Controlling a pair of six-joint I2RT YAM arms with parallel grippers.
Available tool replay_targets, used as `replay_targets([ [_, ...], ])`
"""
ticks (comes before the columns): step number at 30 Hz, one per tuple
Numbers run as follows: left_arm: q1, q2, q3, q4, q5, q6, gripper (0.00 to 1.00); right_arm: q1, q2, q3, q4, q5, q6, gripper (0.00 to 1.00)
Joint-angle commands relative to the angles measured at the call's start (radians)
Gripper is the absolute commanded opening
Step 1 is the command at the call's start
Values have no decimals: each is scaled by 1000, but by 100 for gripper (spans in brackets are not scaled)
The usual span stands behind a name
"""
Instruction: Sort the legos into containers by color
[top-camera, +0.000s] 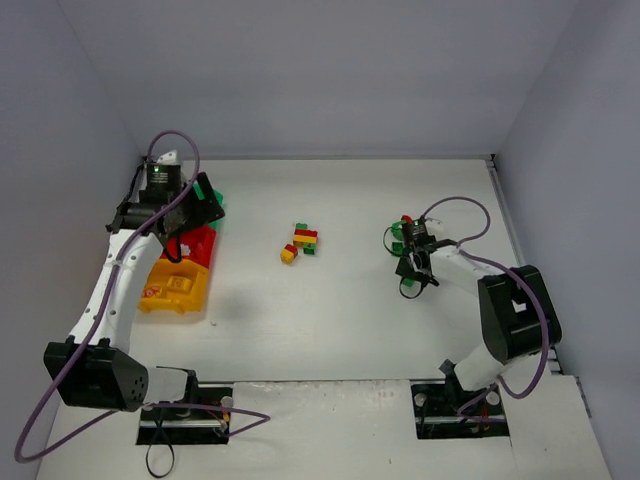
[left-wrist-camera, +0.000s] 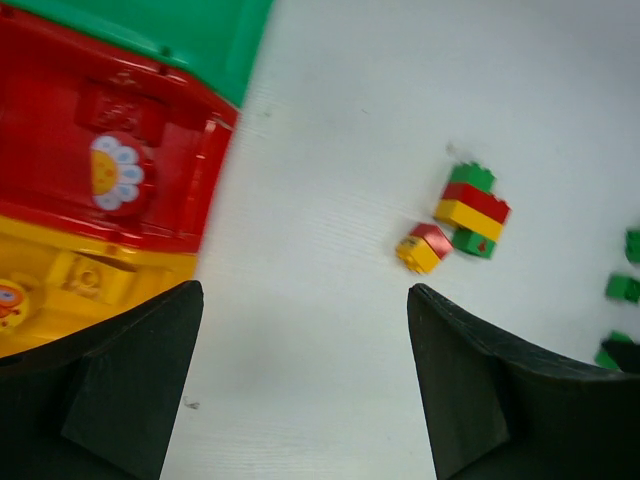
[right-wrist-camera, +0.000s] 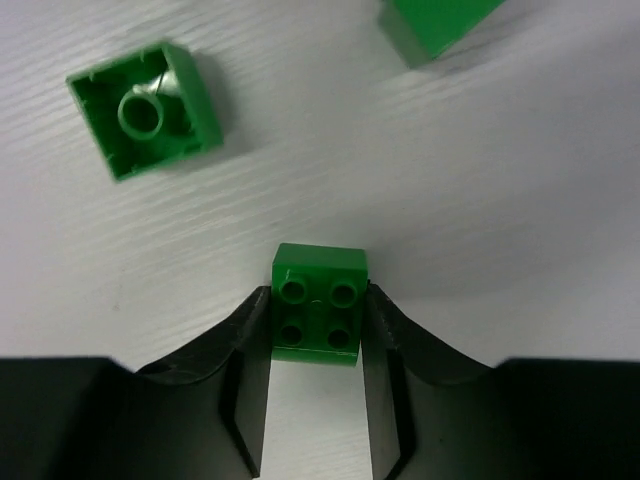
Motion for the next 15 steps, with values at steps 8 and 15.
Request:
replay_targets([
  [8,-186,-40,-15,97,292,-24,76,312,-202,42,146,-76,-310,0],
  [15,-293,-1,21,135,502,-35,76,392,-440,28,289,-402,-563,0],
])
